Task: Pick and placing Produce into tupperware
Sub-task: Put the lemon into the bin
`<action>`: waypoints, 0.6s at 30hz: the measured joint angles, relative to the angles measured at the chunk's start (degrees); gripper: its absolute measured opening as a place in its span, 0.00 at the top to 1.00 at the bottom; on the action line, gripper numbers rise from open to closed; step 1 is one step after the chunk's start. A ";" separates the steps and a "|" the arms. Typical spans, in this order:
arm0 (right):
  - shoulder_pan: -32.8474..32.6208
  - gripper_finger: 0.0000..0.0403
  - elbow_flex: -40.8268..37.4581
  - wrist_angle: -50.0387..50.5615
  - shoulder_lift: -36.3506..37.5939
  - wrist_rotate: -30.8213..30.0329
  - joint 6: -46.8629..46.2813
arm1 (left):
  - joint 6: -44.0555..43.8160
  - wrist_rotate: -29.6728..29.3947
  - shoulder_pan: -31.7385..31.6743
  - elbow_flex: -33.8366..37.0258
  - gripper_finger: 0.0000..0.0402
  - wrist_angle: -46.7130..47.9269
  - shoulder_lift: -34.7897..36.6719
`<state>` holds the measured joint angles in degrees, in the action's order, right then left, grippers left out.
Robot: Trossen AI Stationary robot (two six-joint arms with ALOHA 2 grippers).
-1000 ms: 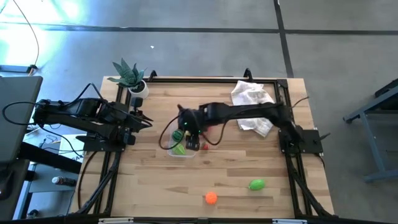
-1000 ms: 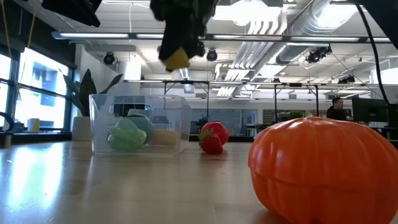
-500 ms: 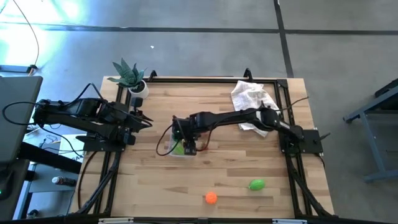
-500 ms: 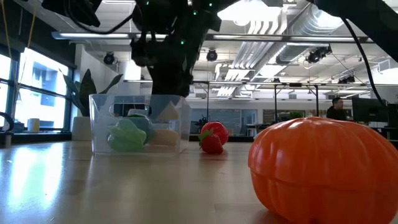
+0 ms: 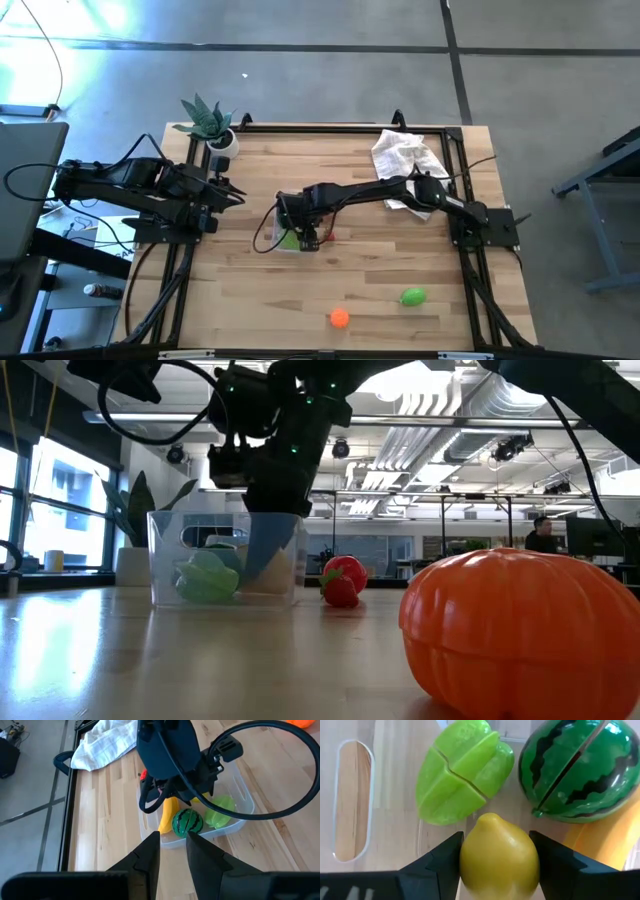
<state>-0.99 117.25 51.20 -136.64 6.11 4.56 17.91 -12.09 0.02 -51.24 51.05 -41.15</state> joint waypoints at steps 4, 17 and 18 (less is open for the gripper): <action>0.00 0.50 0.00 -0.02 0.00 -0.02 0.93 | 0.00 -0.01 -0.01 0.00 0.79 0.00 0.01; 0.00 0.50 0.00 -0.59 -0.35 -0.05 3.13 | 0.00 0.00 0.01 0.00 0.79 0.00 0.01; 0.00 0.50 0.00 -0.50 -0.35 -0.07 3.75 | -0.01 0.00 0.00 0.00 0.79 0.00 0.00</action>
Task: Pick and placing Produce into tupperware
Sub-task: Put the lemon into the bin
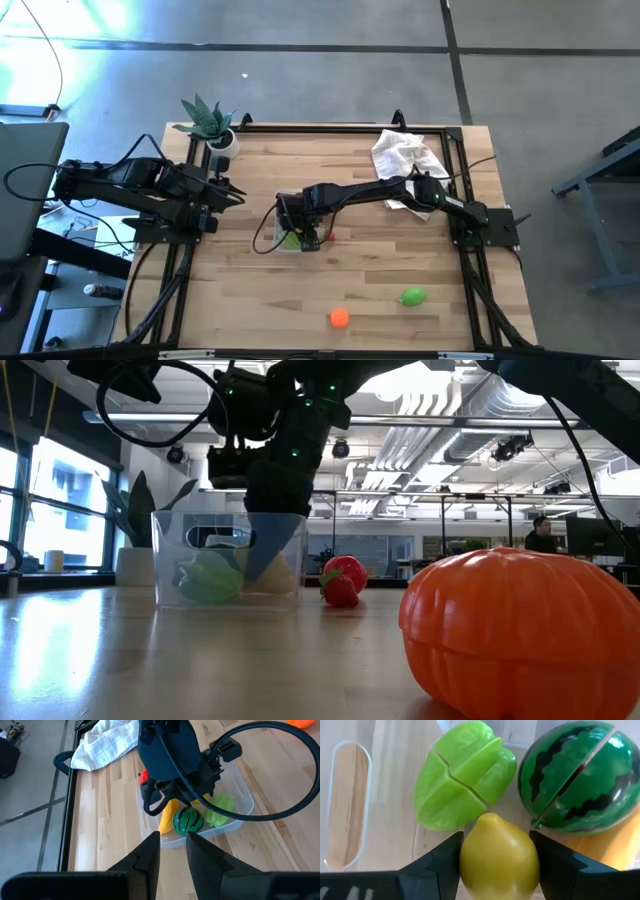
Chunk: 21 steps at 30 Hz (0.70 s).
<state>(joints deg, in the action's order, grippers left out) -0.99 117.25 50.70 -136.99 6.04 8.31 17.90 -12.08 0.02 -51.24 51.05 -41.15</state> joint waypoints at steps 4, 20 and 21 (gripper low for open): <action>0.00 0.50 0.00 -0.18 0.00 -0.13 0.76 | 0.01 0.00 0.01 0.00 0.79 0.00 0.00; 0.00 0.47 0.00 -0.70 0.00 -5.28 0.66 | 0.01 -0.01 -0.01 0.00 0.79 0.00 0.00; 0.00 0.46 0.00 -0.73 0.00 -5.63 0.47 | 0.01 0.00 0.01 0.00 0.79 0.00 0.00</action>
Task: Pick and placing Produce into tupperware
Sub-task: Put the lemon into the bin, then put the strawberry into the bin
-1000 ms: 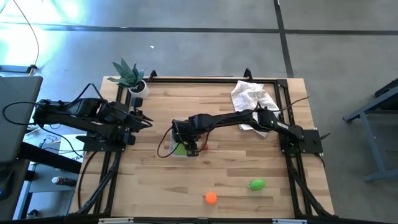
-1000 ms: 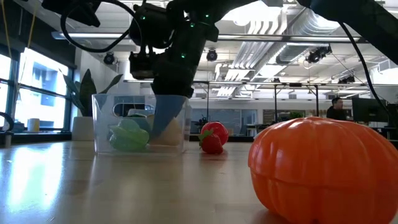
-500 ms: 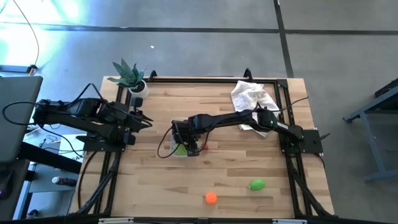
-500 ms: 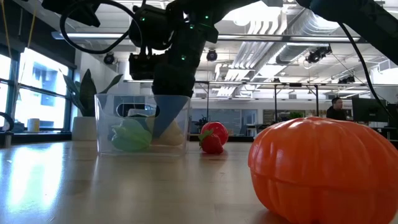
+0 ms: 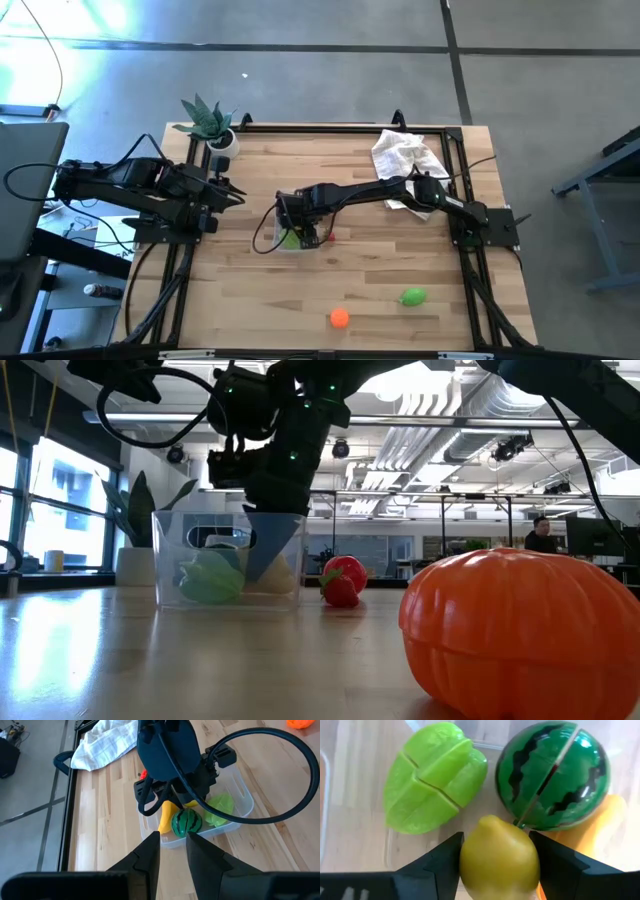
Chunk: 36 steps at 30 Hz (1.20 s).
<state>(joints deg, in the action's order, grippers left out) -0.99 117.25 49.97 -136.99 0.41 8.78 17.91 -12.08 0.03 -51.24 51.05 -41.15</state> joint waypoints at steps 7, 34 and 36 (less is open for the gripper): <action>-0.02 0.41 0.00 -0.13 0.00 -0.44 -0.90 | 0.00 -0.02 0.00 0.00 0.79 0.00 0.00; -0.63 0.41 0.11 5.91 5.59 -1.45 -2.33 | 0.00 0.00 0.00 0.00 0.79 -0.04 -0.02; -1.03 0.41 0.11 7.65 6.60 -1.44 -2.68 | 0.00 -0.02 -0.01 0.00 0.79 0.01 -0.02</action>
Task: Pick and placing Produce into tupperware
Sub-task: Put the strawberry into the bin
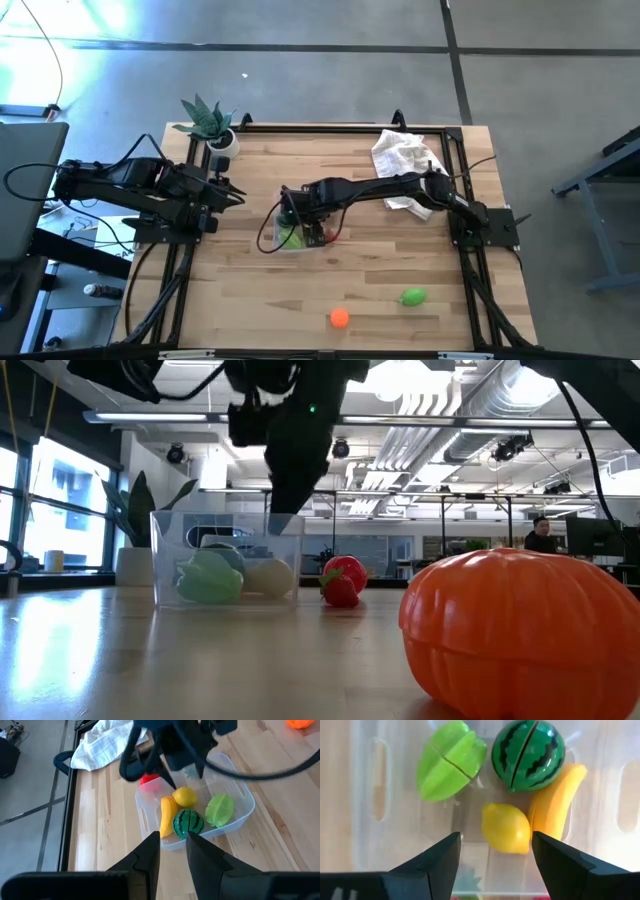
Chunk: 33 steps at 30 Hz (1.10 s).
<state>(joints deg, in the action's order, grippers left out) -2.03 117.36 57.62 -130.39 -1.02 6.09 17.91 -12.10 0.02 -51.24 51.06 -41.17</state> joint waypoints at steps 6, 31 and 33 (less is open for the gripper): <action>-1.20 0.41 0.00 4.96 4.67 0.05 -4.00 | 0.00 0.00 0.01 0.00 0.79 -0.05 0.00; -14.19 0.41 -53.79 -34.87 37.03 -12.54 -35.12 | -0.01 0.01 0.00 0.00 0.79 -0.04 0.02; -13.59 0.41 -58.60 -42.86 37.76 -12.48 -36.97 | -0.02 0.02 0.01 0.00 0.79 -0.04 0.00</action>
<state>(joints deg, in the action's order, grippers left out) -15.62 58.77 14.76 -92.63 -13.50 -30.87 17.90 -12.08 0.03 -51.24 51.03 -41.17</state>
